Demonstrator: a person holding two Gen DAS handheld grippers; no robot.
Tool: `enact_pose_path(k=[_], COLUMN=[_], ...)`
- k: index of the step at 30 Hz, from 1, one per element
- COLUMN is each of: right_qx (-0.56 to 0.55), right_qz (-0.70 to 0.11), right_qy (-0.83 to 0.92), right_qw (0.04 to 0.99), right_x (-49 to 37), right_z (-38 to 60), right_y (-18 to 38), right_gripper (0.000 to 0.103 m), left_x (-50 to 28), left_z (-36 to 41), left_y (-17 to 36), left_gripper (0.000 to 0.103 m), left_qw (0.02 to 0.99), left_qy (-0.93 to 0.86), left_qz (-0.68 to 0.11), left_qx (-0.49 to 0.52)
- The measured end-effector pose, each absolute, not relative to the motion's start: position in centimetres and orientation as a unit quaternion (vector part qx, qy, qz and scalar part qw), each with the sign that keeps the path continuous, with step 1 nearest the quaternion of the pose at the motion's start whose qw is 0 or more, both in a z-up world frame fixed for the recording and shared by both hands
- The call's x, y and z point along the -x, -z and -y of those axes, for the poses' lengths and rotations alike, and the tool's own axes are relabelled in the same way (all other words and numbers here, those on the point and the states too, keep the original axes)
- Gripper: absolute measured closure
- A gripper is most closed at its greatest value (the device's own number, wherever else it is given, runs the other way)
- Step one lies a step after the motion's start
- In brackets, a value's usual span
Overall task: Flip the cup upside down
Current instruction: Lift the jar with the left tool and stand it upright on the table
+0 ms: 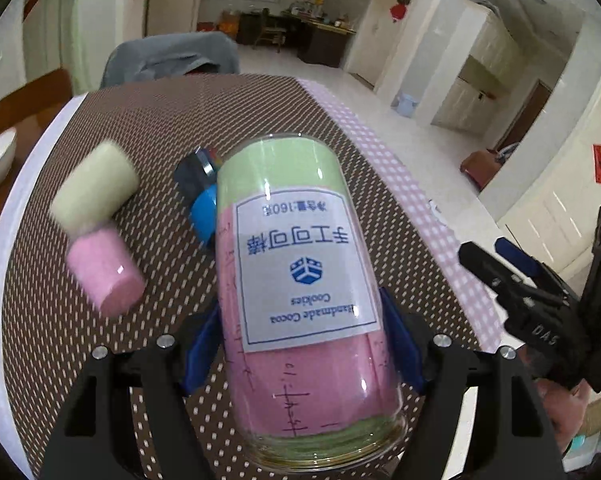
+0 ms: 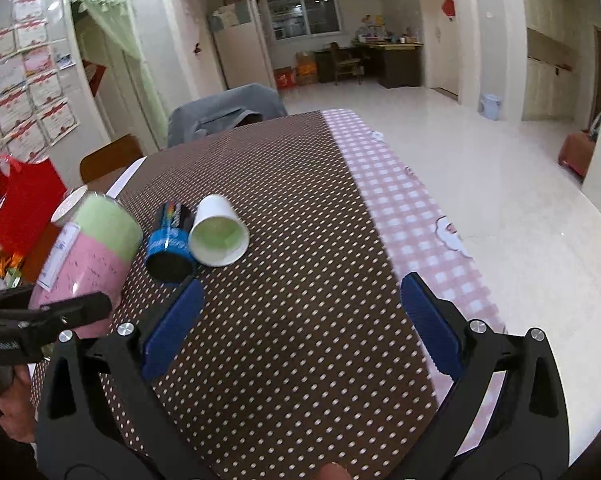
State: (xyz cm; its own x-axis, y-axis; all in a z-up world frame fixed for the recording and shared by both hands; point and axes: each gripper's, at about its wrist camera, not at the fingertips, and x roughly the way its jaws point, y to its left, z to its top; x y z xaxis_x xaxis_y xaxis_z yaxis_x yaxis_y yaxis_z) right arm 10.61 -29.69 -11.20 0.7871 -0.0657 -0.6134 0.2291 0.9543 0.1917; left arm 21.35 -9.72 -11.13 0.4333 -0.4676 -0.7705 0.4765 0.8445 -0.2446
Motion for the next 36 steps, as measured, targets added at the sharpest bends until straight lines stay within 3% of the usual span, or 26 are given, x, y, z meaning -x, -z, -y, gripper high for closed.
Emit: enact_pose_path(k=[19, 36], right_qx=[-0.125, -0.136], right_qz=[-0.331, -0.328], right_qy=[0.069, 0.038], right_qw=[0.933, 0.934], right_x=[-9.8, -9.8], right_z=[27.8, 26.2], right_y=[13.6, 12.5], right_gripper=[0.006, 0.006], left_x=[-22.4, -18.5], left_z=[9.3, 7.0], left_y=[19.2, 13.5], left_gripper=[0.029, 0.025], left_qw=[0.828, 0.889], left_qy=[0.231, 0.171], left_qz=[-0.510, -0.422], left_qx=[-0.001, -0.044])
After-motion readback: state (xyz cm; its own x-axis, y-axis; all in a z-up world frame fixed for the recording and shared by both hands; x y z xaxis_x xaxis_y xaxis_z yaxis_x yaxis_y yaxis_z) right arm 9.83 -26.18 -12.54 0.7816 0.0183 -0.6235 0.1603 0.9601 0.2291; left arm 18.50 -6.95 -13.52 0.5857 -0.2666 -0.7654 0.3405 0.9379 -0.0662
